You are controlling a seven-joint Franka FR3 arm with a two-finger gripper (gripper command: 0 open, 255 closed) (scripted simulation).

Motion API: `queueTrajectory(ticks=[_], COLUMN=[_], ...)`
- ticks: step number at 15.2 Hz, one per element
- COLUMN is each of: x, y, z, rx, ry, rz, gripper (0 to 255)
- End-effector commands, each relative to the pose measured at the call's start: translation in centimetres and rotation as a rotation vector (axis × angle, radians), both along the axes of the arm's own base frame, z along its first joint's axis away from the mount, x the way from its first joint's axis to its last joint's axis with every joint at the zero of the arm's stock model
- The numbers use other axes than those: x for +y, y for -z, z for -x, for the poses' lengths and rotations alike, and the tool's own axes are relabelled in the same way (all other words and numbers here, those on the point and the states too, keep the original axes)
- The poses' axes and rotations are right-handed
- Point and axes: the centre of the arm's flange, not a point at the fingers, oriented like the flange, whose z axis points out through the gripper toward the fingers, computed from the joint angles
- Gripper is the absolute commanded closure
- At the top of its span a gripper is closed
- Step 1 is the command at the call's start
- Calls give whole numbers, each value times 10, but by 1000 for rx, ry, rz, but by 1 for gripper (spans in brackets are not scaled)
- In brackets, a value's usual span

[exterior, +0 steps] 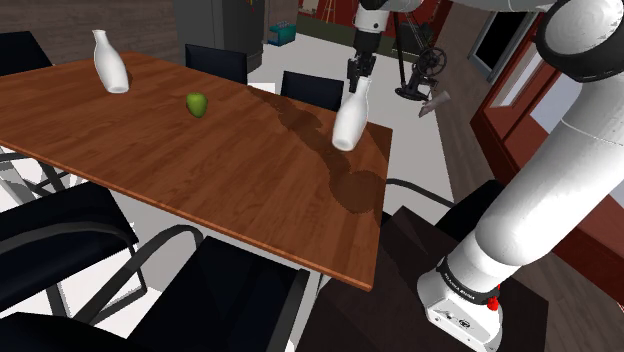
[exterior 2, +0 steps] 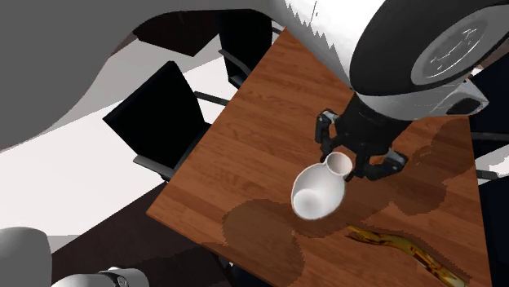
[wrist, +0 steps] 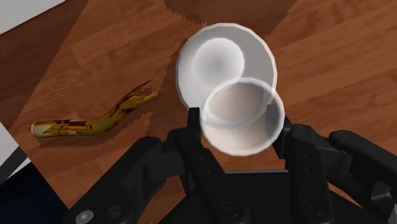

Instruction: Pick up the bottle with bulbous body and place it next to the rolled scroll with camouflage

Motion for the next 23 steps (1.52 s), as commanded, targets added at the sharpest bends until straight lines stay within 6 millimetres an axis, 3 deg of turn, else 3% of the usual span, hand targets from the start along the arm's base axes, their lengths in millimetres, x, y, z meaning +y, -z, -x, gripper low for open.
queueTrajectory(ticks=[1, 5, 6, 23], x=[-25, -74, -93, -93], y=[-1, -2, -2, 88], z=[12, 33, 41, 41], rx=[0, 0, 0, 0], ry=[-1, -1, -2, -1], rz=[0, 0, 0, 0], gripper=[255, 255, 255, 255])
